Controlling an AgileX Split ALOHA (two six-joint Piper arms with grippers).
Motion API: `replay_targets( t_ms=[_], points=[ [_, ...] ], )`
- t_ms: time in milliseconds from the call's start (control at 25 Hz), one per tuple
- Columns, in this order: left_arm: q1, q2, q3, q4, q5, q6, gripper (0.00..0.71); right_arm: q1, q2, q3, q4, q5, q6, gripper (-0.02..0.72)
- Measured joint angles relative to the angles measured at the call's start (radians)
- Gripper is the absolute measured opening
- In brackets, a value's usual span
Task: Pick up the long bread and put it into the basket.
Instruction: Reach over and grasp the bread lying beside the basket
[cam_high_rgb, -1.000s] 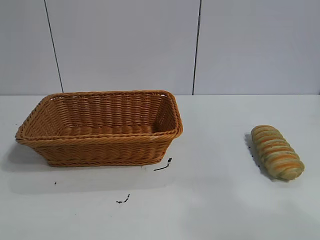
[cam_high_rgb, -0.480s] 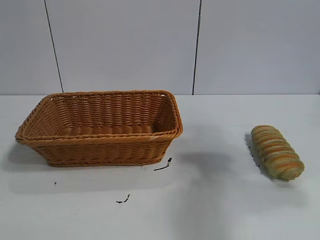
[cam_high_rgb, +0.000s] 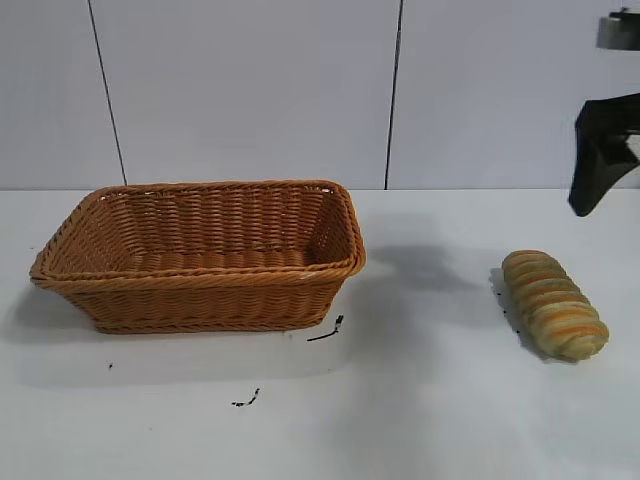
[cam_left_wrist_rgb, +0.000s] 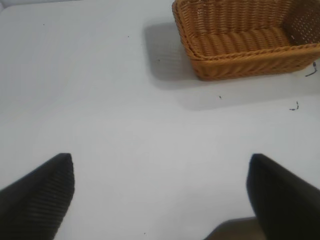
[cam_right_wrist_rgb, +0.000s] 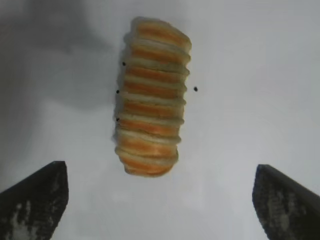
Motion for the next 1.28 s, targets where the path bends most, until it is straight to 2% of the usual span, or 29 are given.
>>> replay_targets(
  t_ms=[360, 840, 920, 960, 1040, 1080, 1120, 1280],
  points=[
    [0.000, 0.000, 0.000, 0.000, 0.000, 0.000, 0.696, 0.028, 0.190, -0.079, -0.008, -0.091, -0.002, 0.693],
    [0.000, 0.000, 0.000, 0.000, 0.000, 0.000, 0.696, 0.028, 0.288, -0.103, -0.009, -0.107, -0.001, 0.692],
    [0.000, 0.000, 0.000, 0.000, 0.000, 0.000, 0.696, 0.028, 0.288, -0.104, -0.009, -0.107, -0.001, 0.630],
    [0.000, 0.000, 0.000, 0.000, 0.000, 0.000, 0.696, 0.028, 0.288, -0.104, -0.009, -0.105, -0.001, 0.564],
    [0.000, 0.000, 0.000, 0.000, 0.000, 0.000, 0.696, 0.028, 0.288, -0.104, -0.009, -0.097, 0.000, 0.407],
    [0.000, 0.000, 0.000, 0.000, 0.000, 0.000, 0.696, 0.028, 0.280, -0.104, -0.010, -0.081, 0.000, 0.256],
    [0.000, 0.000, 0.000, 0.000, 0.000, 0.000, 0.696, 0.028, 0.273, -0.104, -0.011, -0.070, 0.001, 0.208],
    [0.000, 0.000, 0.000, 0.000, 0.000, 0.000, 0.696, 0.028, 0.186, -0.104, -0.029, -0.048, 0.001, 0.165]
  ],
)
